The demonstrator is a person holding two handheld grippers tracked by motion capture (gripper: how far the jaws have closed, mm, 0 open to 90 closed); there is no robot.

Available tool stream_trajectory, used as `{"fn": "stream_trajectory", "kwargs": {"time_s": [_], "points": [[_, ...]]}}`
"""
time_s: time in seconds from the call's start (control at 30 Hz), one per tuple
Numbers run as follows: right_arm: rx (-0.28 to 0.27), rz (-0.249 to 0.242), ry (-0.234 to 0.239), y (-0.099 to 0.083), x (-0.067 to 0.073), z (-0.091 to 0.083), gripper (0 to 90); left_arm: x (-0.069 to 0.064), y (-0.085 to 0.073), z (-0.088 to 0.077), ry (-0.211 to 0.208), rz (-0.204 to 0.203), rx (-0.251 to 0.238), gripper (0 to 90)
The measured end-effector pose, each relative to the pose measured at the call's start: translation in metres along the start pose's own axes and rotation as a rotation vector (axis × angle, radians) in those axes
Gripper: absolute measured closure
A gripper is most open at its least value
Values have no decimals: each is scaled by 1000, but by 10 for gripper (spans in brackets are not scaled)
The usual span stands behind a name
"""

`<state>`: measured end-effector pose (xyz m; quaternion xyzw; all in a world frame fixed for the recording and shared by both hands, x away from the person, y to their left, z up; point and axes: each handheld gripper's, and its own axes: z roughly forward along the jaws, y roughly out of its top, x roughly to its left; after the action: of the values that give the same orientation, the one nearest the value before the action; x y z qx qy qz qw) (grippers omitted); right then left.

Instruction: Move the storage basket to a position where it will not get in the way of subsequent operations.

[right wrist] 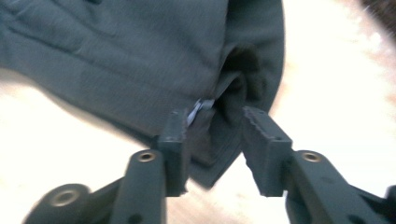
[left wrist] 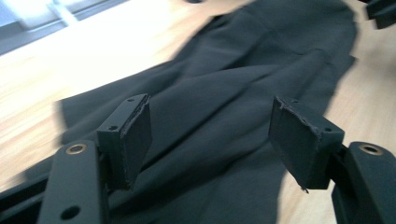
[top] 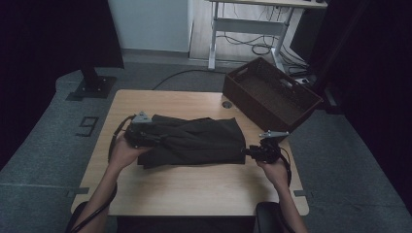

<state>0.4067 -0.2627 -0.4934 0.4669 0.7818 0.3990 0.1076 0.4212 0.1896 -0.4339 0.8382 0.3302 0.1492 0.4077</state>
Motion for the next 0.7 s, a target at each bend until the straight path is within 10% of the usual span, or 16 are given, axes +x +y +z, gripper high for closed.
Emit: {"fn": "stream_trajectory", "kwargs": {"time_s": [0.37, 0.7], "points": [[35, -25, 76, -24, 21, 15, 803, -30, -8, 55, -99, 80, 84, 319], [55, -39, 49, -24, 28, 43, 820, -29, -38, 81, -63, 115, 172, 298]]}}
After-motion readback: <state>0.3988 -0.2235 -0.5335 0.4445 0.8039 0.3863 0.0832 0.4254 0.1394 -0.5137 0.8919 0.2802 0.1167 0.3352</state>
